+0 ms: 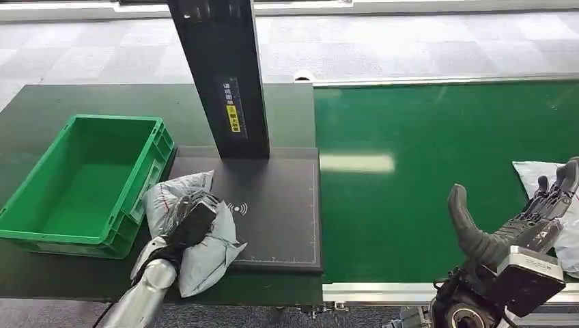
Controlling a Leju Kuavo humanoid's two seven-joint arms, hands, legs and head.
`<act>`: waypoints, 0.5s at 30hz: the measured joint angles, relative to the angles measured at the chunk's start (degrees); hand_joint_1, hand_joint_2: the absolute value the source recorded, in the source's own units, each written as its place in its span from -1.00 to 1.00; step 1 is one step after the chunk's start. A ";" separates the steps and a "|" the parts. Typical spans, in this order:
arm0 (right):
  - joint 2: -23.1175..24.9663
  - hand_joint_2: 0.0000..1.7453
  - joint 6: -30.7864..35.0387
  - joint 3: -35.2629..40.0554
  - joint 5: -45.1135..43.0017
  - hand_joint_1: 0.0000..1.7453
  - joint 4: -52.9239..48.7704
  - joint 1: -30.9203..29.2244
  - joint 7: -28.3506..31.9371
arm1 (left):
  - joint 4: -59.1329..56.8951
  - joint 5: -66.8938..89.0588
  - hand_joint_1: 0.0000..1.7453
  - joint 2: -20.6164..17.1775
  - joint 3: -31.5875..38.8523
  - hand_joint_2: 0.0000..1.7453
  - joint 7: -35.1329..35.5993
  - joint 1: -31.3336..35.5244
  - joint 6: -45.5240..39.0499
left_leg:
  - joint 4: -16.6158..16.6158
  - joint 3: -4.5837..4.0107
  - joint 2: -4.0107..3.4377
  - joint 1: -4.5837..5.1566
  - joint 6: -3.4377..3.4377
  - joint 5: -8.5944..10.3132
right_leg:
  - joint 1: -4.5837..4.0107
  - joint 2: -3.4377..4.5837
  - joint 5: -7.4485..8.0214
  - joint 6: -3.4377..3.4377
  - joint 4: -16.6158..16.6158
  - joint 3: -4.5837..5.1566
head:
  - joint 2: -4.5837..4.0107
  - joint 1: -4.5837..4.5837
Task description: Moved the parcel from conveyor to table for the left to box.
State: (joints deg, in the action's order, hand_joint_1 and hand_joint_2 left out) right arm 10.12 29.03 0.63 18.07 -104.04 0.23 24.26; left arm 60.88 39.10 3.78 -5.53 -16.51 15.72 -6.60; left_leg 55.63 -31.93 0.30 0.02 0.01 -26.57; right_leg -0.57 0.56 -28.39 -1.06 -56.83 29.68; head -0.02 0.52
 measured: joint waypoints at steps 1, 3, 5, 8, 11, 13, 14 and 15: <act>-0.04 1.00 0.11 0.02 -0.17 -1.00 0.04 0.01 0.18 | 1.54 -1.39 1.00 0.02 -0.15 1.00 -1.08 -0.72 -0.15 | 0.02 -0.10 -0.01 0.00 0.00 0.00 | 0.00 0.01 0.01 0.01 0.00 0.12 | 0.00 0.00; -0.11 1.00 0.55 0.02 -0.37 -1.00 0.07 0.13 0.54 | 5.26 -4.37 1.00 0.07 -0.61 1.00 -5.69 -2.54 -2.09 | 0.09 -0.04 -0.02 -0.01 0.02 0.09 | 0.00 0.03 0.04 0.02 -0.02 0.40 | 0.00 0.00; -0.13 1.00 0.87 -0.07 -0.46 -1.00 0.05 0.74 1.33 | 12.91 -8.07 1.00 0.02 -1.99 1.00 -11.63 -5.60 -5.76 | 0.17 -0.24 0.00 -0.01 0.01 0.10 | 0.00 0.01 0.06 0.04 -0.03 0.57 | 0.00 0.00; -0.09 1.00 0.90 -0.42 -0.66 -1.00 -0.02 1.73 2.62 | 27.38 -9.26 1.00 -1.22 -5.47 1.00 -12.85 -8.34 -12.12 | 0.17 -0.46 0.06 -0.01 0.00 0.08 | 0.02 -0.08 0.03 0.07 -0.01 0.69 | 0.00 0.02; -0.04 1.00 0.90 -0.66 -1.44 -1.00 -0.02 2.39 3.65 | 36.77 -13.12 1.00 -3.11 -6.99 1.00 -15.04 -9.25 -17.69 | 0.16 -0.51 0.02 0.00 0.00 0.06 | 0.03 -0.03 0.03 0.07 0.00 0.80 | 0.00 0.00; -0.06 1.00 0.90 -0.74 -1.97 -1.00 0.00 2.37 3.89 | 39.91 -16.66 1.00 -3.87 -6.95 1.00 -16.52 -8.32 -18.75 | 0.16 -0.51 0.05 -0.01 -0.01 0.07 | 0.03 -0.06 0.03 0.07 0.01 0.79 | 0.00 -0.02; -0.06 1.00 0.90 -0.74 -2.27 -1.00 0.02 2.26 3.91 | 40.60 -18.28 1.00 -4.02 -6.58 1.00 -16.83 -7.31 -18.78 | 0.16 -0.51 0.10 -0.01 -0.02 0.08 | 0.03 -0.14 0.03 0.07 0.01 0.77 | 0.00 0.02; -0.09 1.00 0.92 -0.74 -2.56 -1.00 0.11 2.04 3.89 | 40.82 -19.36 1.00 -4.09 -5.96 1.00 -16.89 -6.16 -18.78 | 0.16 -0.50 0.13 -0.01 -0.01 0.11 | 0.02 -0.16 0.04 0.07 0.01 0.77 | 0.00 0.02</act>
State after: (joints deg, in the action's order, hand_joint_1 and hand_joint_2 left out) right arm 10.03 29.94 -0.11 15.52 -103.93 2.27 28.15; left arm 101.70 19.74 -0.31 -11.49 -33.40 9.56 -25.38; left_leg 55.79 -32.43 0.43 0.01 0.00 -26.46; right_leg -0.55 0.40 -28.35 -1.00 -56.81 30.45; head -0.02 0.55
